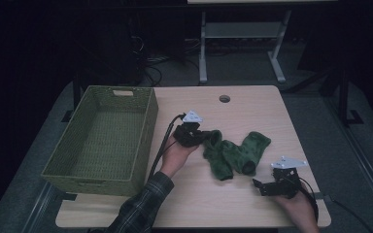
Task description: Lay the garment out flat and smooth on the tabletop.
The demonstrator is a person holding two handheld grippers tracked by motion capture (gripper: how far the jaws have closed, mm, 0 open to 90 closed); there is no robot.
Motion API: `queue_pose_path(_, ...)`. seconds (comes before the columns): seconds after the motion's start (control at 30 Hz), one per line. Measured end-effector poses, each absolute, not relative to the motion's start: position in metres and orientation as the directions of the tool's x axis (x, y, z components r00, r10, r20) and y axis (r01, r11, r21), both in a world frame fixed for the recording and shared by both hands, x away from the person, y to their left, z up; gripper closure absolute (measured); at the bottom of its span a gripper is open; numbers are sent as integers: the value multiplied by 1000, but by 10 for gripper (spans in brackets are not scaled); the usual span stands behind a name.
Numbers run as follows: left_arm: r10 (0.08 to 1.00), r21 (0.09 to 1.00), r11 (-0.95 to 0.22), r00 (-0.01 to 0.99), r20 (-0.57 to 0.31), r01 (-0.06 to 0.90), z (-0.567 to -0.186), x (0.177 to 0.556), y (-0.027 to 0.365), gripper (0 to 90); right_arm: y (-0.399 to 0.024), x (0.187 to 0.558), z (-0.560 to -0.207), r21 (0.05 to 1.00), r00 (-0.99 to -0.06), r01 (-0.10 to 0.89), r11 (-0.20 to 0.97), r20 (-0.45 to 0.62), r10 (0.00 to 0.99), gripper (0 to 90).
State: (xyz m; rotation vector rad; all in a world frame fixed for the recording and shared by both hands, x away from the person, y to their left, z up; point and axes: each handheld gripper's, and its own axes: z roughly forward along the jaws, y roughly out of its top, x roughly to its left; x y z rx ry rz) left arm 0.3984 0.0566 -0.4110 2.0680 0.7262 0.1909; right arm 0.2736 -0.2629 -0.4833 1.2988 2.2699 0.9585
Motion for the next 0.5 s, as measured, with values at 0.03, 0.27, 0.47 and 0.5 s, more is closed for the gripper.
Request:
queue_pose_path(0.03,570,802,-417,810,-136,428,-414,401,57,877,-263,274,-483,706,-516,616,349,27,856,27)
queue_pose_path(0.27,614,756,-433,775,-153,492,-443,420,59,877,-263,273,-482,703,-520,617,353,28,854,48)
queue_pose_path(0.47,614,751,-440,775,-149,493,-447,423,59,878,-269,270,-466,732,-535,598,327,60,843,156)
queue_pose_path(0.5,615,754,-433,773,-153,494,-446,423,59,878,-269,268,-461,748,-541,583,317,66,839,185)
